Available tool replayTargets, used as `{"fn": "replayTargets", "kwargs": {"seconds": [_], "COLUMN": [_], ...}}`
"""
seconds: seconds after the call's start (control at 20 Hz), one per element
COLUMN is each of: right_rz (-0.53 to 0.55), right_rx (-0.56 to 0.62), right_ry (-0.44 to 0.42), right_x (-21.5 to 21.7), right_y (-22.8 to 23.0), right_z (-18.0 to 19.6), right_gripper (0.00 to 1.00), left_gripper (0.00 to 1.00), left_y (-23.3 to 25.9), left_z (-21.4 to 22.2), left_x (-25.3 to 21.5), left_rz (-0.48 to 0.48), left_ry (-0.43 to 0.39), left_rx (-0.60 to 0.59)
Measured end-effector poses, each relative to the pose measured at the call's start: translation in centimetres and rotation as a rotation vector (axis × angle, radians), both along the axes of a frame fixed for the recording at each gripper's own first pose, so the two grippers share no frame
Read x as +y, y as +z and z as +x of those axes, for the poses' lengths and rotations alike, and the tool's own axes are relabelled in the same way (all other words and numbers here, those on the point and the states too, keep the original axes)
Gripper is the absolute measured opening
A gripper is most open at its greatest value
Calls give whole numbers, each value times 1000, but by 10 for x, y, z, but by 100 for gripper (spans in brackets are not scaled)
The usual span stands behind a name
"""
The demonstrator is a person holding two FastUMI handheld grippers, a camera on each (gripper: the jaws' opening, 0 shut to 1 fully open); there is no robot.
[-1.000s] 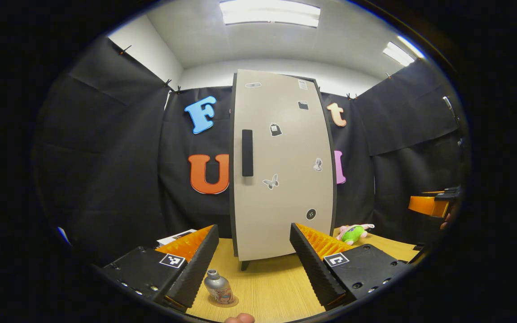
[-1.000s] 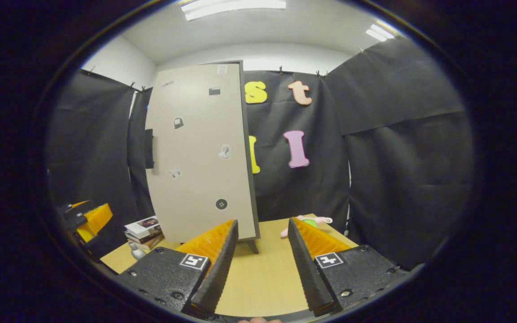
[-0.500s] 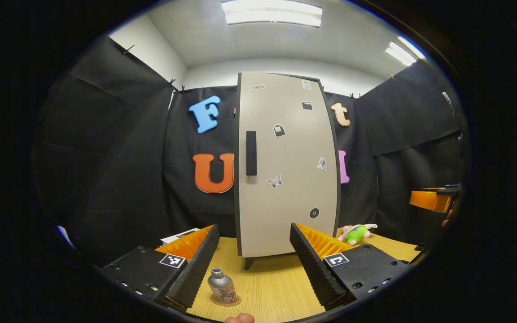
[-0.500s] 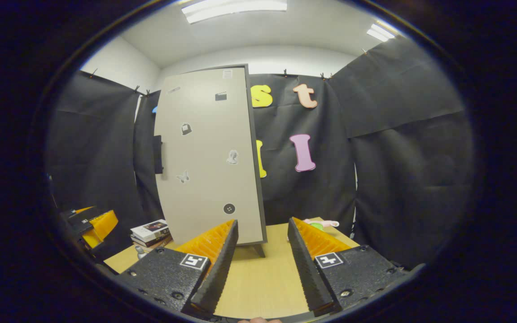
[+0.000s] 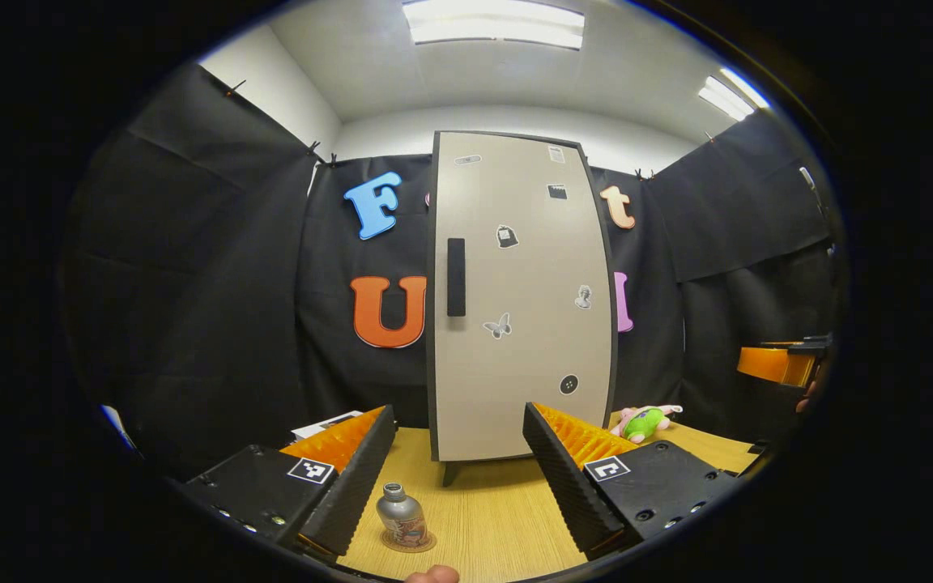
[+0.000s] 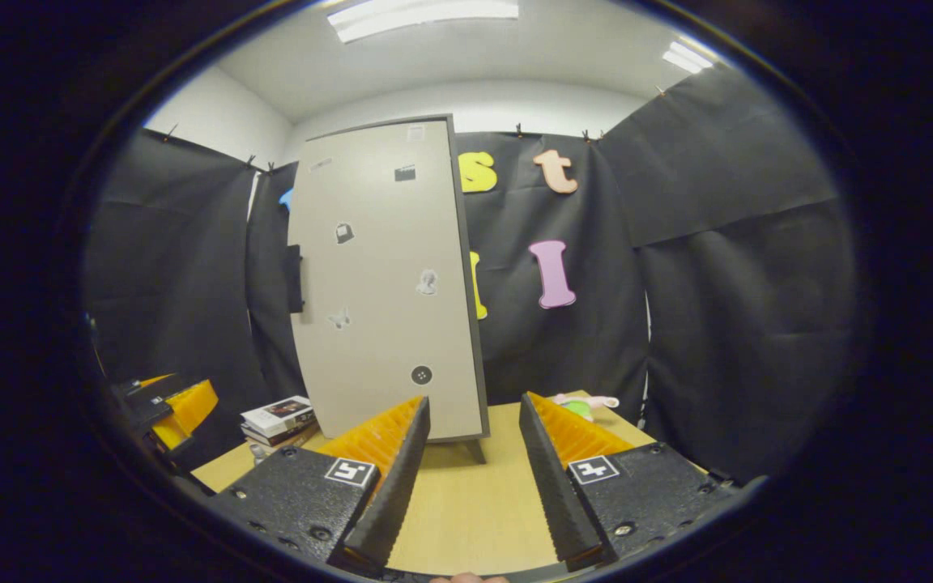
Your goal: Open the cabinet door with the right hand, grasp the bottle in the cabinet with the left hand and place it on the coaster, then close the cabinet door with the right hand.
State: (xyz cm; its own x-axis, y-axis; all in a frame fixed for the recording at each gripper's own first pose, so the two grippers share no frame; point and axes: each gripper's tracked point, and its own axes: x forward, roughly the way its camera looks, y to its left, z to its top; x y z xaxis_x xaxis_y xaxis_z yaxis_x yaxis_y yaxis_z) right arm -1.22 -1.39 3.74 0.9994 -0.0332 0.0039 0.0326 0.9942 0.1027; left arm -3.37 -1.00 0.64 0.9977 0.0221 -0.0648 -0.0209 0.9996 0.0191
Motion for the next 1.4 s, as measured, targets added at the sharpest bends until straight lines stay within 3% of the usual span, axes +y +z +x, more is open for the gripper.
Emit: {"fn": "replayTargets", "kwargs": {"seconds": [0.1, 0.15, 0.2, 0.4, 0.45, 0.5, 0.6, 1.25, 1.3, 1.35, 1.4], "right_rz": [-2, -1, 1, 6, 5, 5, 9, 29, 33, 35, 37], "right_rx": [-4, -4, -3, 2, 4, 6, 0, -1, -2, 0, 0], "right_ry": [-3, -4, -5, -6, -5, -5, -7, -10, -10, -10, -9], "right_x": [-2, -3, -2, -3, -3, -2, -3, -11, -12, -13, -13], "right_y": [1, 1, 0, -2, -2, -3, -2, -6, -6, -6, -6], "right_z": [0, 1, 1, 2, 2, 2, 2, -2, -2, -2, -2], "right_gripper": [73, 69, 73, 70, 69, 73, 69, 73, 69, 69, 69], "left_gripper": [96, 96, 96, 96, 100, 96, 96, 96, 96, 100, 96], "left_y": [0, 0, -1, -3, -3, -3, -3, -4, -5, -6, -6], "left_z": [0, 1, 1, 2, 2, 2, 2, 0, 0, 0, 0], "left_x": [0, 1, 0, 1, 1, 1, 1, 1, 1, 1, 1], "left_rz": [1, 1, 2, 4, 3, 3, 4, 7, 5, 4, 2], "left_ry": [-1, -2, -4, -8, -8, -8, -8, -13, -13, -12, -12], "left_rx": [-1, -2, -3, -2, -1, -1, -1, -5, -5, -5, -4]}}
